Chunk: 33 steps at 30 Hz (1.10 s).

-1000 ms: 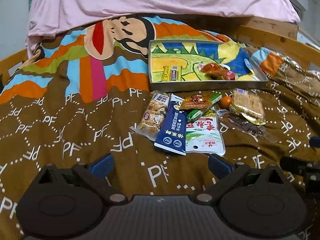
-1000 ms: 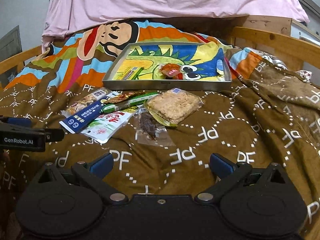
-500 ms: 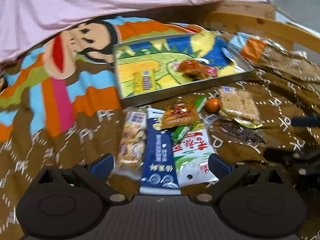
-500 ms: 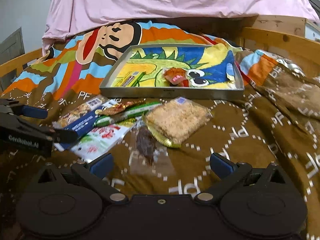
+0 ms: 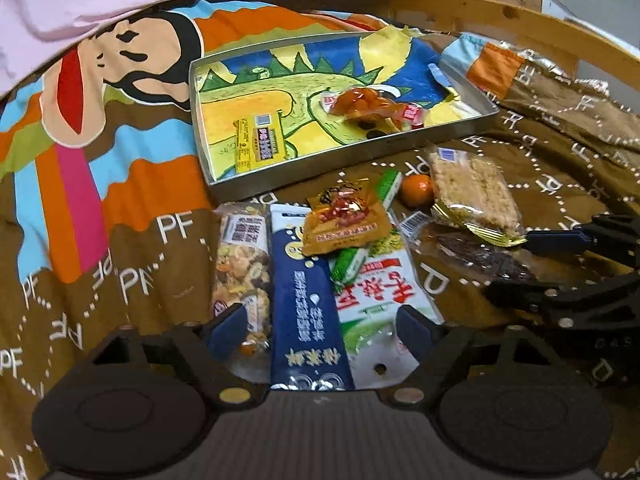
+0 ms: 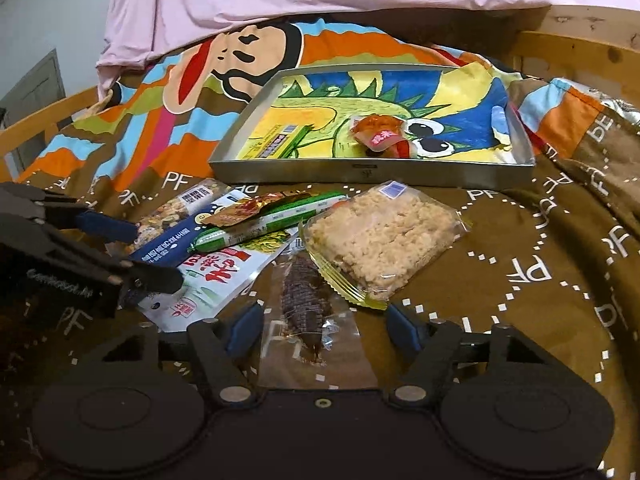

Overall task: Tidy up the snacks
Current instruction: 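Grasp the blue Ca milk stick with left tool while right tool grasps dried meat pack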

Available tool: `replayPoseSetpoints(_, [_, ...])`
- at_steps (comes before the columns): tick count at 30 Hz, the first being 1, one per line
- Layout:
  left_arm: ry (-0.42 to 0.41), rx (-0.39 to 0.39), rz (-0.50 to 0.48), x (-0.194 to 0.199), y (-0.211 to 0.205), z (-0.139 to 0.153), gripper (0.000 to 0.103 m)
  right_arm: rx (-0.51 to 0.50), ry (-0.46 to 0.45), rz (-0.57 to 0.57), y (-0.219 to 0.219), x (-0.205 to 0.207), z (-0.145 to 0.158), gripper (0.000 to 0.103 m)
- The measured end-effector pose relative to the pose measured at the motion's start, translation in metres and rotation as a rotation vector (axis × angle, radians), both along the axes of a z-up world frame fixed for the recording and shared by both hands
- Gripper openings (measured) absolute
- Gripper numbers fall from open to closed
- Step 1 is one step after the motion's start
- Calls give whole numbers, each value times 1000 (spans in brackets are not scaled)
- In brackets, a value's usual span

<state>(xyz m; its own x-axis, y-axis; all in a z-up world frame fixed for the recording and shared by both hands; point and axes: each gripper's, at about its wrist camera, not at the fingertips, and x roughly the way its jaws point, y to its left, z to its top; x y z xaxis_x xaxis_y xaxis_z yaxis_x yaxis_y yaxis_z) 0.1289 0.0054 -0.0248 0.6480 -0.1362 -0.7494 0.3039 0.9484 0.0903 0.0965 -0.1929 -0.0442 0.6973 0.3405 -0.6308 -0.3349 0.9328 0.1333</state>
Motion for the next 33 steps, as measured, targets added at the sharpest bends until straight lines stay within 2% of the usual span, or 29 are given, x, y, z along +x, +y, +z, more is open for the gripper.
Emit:
replayPoseSetpoints(3, [15,21,-16,5,-8,2,68,5,1,10,0,1,-1,66])
replayPoseSetpoints(7, [55,36,-13,9,-15,0,67,23,3,16,-4,2,-2,66])
replayPoseSetpoints(13, [96,14,23,21,-15,0,68,35,1,23,-2,4,-3,66])
replayPoseSetpoints(17, [158,-87,86,40,-3,-4,67,49,0,25,0,9,-6,66])
replayPoseSetpoints(18, [172,-113,102,44,0,-5,64,47,-1,27,0,10,-6,65])
replayPoseSetpoints(21, [207,-182,149,48,9,-7,57,35,-3,31,1,8,-5,52])
replayPoseSetpoints(26, [204,-159,144,35,5,-6,52,2,-7,42,4,1,-1,51])
replayPoseSetpoints(28, [221,-161,147,27,5,-4,41,-12,1,45,4,-2,1,50])
replayPoseSetpoints(33, [227,-129,124,5,2,-4,42,-29,50,58,3,-12,9,50])
